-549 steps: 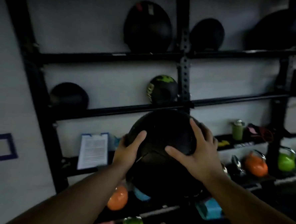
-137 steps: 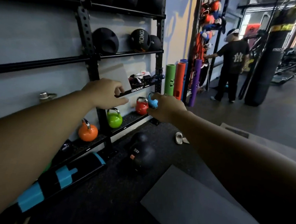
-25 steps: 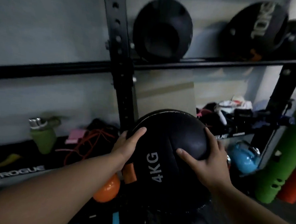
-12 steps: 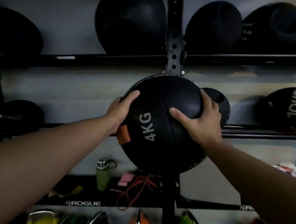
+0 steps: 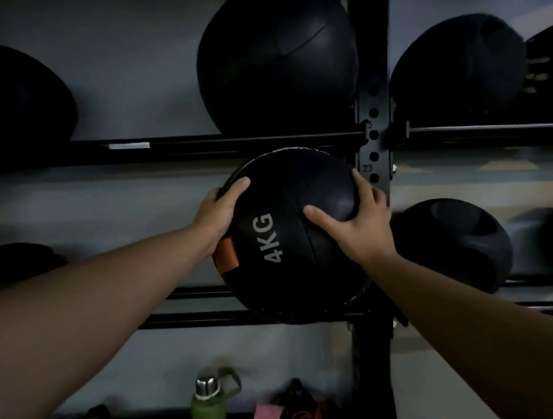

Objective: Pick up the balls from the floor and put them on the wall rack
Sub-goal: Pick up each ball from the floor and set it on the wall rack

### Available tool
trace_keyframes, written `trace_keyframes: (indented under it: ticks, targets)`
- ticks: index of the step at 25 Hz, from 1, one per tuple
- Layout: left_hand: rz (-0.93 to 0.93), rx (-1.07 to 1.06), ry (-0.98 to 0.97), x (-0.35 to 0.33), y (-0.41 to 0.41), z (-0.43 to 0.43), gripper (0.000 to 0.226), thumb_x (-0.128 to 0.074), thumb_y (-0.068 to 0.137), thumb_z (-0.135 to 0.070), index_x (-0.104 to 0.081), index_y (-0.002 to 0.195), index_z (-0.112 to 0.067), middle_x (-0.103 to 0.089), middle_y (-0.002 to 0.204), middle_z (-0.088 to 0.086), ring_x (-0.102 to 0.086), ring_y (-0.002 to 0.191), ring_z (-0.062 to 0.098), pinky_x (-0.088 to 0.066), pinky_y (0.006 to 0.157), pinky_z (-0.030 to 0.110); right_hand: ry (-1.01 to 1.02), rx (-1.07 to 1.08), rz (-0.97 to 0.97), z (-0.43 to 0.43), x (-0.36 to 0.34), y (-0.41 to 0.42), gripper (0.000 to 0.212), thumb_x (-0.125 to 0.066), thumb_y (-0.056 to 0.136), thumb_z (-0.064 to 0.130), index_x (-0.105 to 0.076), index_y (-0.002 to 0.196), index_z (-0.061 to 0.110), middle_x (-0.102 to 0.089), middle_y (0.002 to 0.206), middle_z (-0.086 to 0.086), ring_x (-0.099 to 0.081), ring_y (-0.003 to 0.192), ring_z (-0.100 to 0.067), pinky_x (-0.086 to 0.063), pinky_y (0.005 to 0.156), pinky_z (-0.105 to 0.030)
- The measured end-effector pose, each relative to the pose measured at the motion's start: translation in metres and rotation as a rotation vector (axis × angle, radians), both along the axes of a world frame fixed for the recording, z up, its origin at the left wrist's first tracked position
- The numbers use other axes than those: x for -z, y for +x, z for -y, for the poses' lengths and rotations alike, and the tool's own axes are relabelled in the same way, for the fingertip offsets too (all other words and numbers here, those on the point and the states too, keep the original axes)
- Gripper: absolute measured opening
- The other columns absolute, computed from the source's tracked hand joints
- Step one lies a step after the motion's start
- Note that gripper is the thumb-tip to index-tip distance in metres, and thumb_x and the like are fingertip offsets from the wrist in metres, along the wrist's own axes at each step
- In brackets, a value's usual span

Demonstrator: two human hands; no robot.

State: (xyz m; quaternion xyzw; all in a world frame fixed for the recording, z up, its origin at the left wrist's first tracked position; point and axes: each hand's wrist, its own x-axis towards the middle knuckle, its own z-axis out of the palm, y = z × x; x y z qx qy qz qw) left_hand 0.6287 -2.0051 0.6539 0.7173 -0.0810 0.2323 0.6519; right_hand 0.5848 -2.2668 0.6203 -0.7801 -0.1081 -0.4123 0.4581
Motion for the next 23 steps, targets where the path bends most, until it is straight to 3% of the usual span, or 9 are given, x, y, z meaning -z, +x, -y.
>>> trace_keyframes:
  ticks: [2,4,7,10,14,19,21,23]
  targets:
    - [-0.017,0.037,-0.095,0.016,0.057,-0.014,0.067,-0.07,0.09,-0.065,-0.07,0.137,-0.017,-0.078,0.126,0.013,-0.075,0.114,0.033,-0.057,0.107,0.051,-0.158,0.076,0.075,-0.017,0.002,0.044,0.107,-0.055,0.06,0.102,-0.019,0.152,0.059,-0.023,0.164,0.005,-0.018,0.15,-0.035,-0.021,0.114,-0.068]
    - [-0.093,0.13,-0.24,0.028,0.101,-0.031,0.064,-0.071,0.091,-0.062,-0.073,0.134,-0.015,-0.078,0.126,0.017,-0.075,0.116,0.037,-0.057,0.108,0.052,-0.333,0.123,0.148,-0.044,-0.01,0.084,0.092,-0.047,0.069,0.099,-0.03,0.15,0.058,-0.028,0.164,0.007,-0.02,0.15,-0.032,-0.017,0.112,-0.068]
    - [-0.091,0.275,-0.28,0.033,0.15,-0.049,0.077,-0.083,0.071,-0.069,-0.079,0.125,-0.014,-0.08,0.122,0.018,-0.079,0.107,0.034,-0.064,0.091,0.045,-0.342,0.217,0.266,-0.064,-0.023,0.133,0.081,-0.041,0.075,0.097,-0.044,0.144,0.054,-0.042,0.156,0.011,-0.033,0.143,-0.029,-0.023,0.106,-0.062]
    - [0.019,0.242,-0.183,0.04,0.162,-0.052,0.096,-0.089,0.053,-0.078,-0.077,0.13,-0.022,-0.08,0.125,0.012,-0.076,0.117,0.032,-0.058,0.105,0.048,-0.291,0.241,0.357,-0.056,-0.012,0.147,0.075,-0.045,0.077,0.095,-0.048,0.141,0.056,-0.046,0.15,0.016,-0.038,0.138,-0.024,-0.029,0.103,-0.058]
    - [0.084,0.141,-0.046,0.042,0.132,-0.054,0.102,-0.078,0.056,-0.088,-0.069,0.141,-0.032,-0.081,0.124,0.0,-0.077,0.113,0.021,-0.06,0.099,0.04,-0.366,0.247,0.221,-0.053,-0.017,0.121,0.081,-0.044,0.077,0.095,-0.042,0.146,0.054,-0.04,0.156,0.014,-0.033,0.141,-0.026,-0.029,0.108,-0.06]
    - [0.056,0.043,0.054,0.056,0.075,-0.054,0.102,-0.07,0.059,-0.083,-0.065,0.145,-0.028,-0.075,0.132,-0.001,-0.074,0.116,0.016,-0.058,0.099,0.032,-0.529,0.276,-0.07,-0.046,-0.01,0.074,0.092,-0.027,0.078,0.098,-0.012,0.157,0.055,-0.012,0.171,0.009,-0.012,0.155,-0.028,-0.018,0.116,-0.063]
    - [0.112,-0.02,0.156,0.069,0.038,-0.051,0.094,-0.071,0.064,-0.079,-0.065,0.145,-0.031,-0.072,0.129,0.0,-0.075,0.106,0.009,-0.056,0.086,0.021,-0.597,0.288,-0.142,-0.036,0.002,0.042,0.093,-0.028,0.079,0.095,-0.011,0.158,0.051,-0.014,0.171,0.006,-0.02,0.152,-0.033,-0.023,0.115,-0.061]
    - [0.179,-0.089,0.306,0.079,-0.003,-0.04,0.084,-0.066,0.068,-0.079,-0.071,0.137,-0.031,-0.072,0.125,0.011,-0.072,0.112,0.023,-0.055,0.088,0.026,-0.637,0.322,-0.166,-0.013,0.016,0.006,0.091,-0.032,0.081,0.091,-0.017,0.159,0.046,-0.027,0.166,0.0,-0.034,0.145,-0.037,-0.032,0.111,-0.057]
